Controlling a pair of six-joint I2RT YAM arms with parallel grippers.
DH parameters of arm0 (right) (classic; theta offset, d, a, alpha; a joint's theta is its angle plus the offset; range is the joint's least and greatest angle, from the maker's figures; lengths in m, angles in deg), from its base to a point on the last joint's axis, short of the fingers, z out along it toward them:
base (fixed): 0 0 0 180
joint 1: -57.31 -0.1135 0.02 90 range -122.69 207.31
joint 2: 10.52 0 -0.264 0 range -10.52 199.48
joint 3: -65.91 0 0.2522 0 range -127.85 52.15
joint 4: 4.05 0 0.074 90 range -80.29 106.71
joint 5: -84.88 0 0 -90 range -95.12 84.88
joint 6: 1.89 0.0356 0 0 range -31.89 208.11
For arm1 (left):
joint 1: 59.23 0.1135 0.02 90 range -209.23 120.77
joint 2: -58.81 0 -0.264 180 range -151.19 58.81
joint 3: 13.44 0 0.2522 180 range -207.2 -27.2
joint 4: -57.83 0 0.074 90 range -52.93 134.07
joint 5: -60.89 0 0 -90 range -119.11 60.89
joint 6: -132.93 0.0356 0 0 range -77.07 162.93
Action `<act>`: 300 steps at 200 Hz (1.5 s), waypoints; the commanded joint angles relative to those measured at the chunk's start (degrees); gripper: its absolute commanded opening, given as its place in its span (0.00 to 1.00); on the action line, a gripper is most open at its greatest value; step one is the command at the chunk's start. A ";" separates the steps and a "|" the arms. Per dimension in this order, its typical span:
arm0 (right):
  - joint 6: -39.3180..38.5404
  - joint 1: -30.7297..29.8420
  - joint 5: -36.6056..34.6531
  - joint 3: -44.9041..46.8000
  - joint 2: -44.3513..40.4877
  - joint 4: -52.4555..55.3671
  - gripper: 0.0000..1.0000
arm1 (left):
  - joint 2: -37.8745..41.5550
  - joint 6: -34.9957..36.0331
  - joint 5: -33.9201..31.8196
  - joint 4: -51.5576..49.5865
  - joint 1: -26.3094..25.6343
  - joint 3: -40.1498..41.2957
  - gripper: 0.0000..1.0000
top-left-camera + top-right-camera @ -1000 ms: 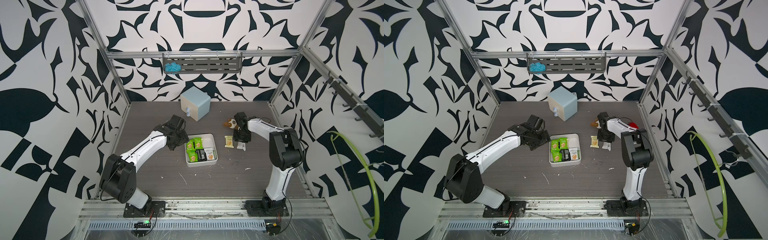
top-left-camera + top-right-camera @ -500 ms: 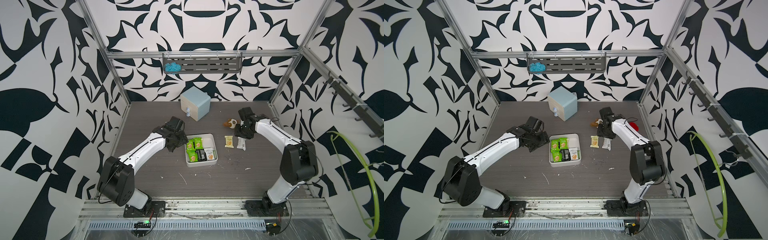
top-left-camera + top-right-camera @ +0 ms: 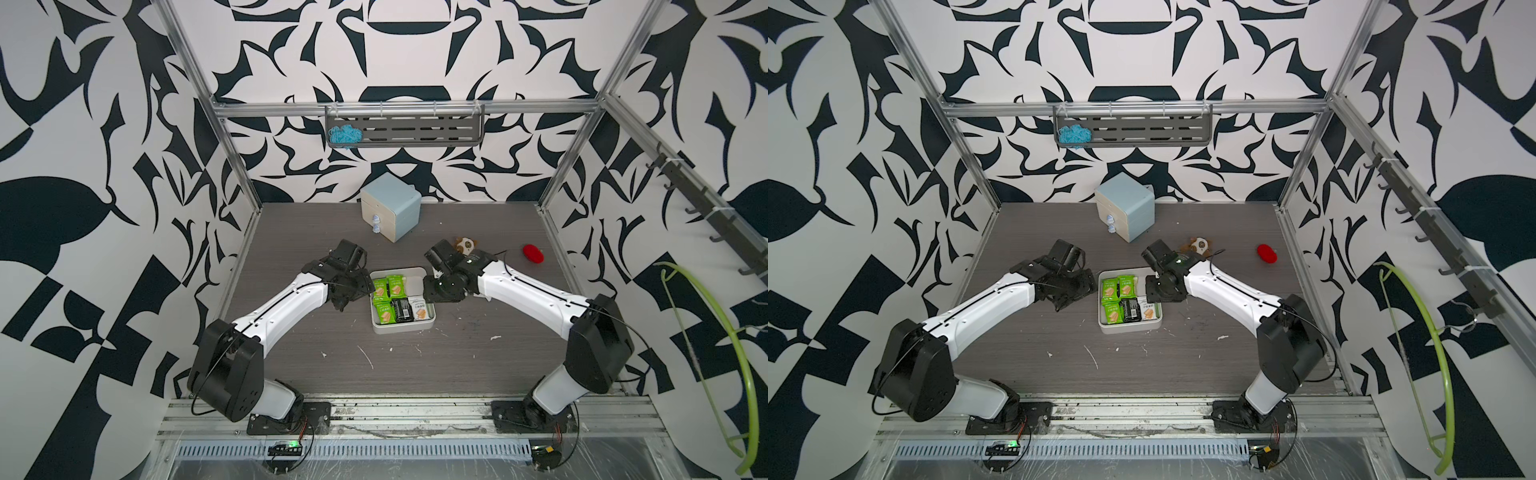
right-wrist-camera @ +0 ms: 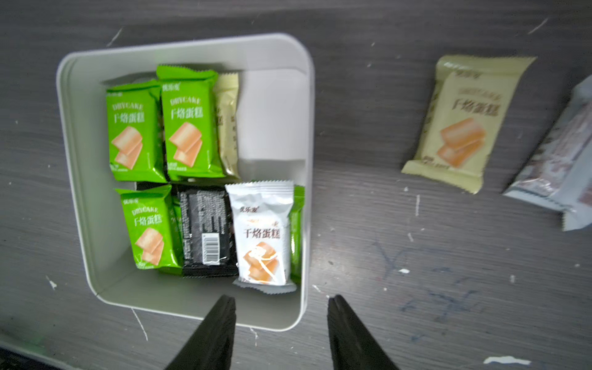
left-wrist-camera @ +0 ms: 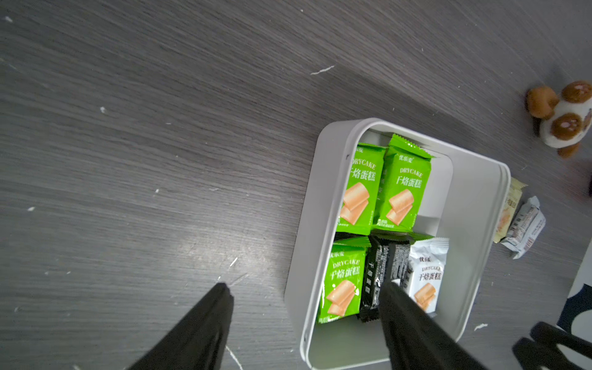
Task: Take the cookies out of the storage box
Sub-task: Pick up the cookie from the storage box.
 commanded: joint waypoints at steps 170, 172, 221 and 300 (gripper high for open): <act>4.82 -5.39 -8.06 -13.84 17.26 8.75 0.62 | 5.71 6.72 3.42 -0.49 6.09 6.69 0.81; 4.83 -5.39 -8.05 -13.89 17.29 8.76 0.62 | 5.71 6.73 3.46 -0.50 6.14 6.76 0.81; 5.22 -5.39 -7.70 -13.81 19.01 8.12 0.62 | 5.71 7.42 3.82 -0.83 6.72 7.17 0.81; 5.44 -5.39 -7.79 -14.96 22.29 8.12 0.57 | 6.01 8.44 4.11 -1.66 7.75 6.76 0.81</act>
